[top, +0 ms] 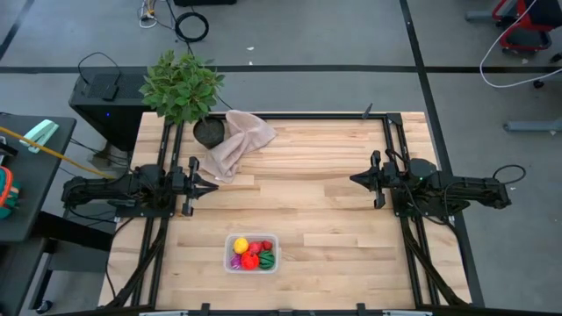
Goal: Pick and placing Produce into tupperware
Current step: Return to Home Position
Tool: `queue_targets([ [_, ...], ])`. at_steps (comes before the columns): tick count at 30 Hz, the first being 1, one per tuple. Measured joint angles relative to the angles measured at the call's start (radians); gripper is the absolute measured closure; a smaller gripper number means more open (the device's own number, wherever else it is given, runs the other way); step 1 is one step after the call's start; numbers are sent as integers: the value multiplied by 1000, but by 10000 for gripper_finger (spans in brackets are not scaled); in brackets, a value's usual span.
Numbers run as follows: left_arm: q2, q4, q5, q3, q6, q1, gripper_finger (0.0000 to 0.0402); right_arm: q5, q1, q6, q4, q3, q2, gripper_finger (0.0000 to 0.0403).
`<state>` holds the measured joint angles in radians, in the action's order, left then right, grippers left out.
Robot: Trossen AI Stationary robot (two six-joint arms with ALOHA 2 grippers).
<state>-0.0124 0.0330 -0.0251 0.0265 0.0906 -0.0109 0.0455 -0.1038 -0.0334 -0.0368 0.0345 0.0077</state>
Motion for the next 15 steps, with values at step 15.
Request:
queue_targets([
  [15, 0, 0, 0, 0, 0, 0, 371, 0, 0, 0, 0, 0, 0, 389],
])
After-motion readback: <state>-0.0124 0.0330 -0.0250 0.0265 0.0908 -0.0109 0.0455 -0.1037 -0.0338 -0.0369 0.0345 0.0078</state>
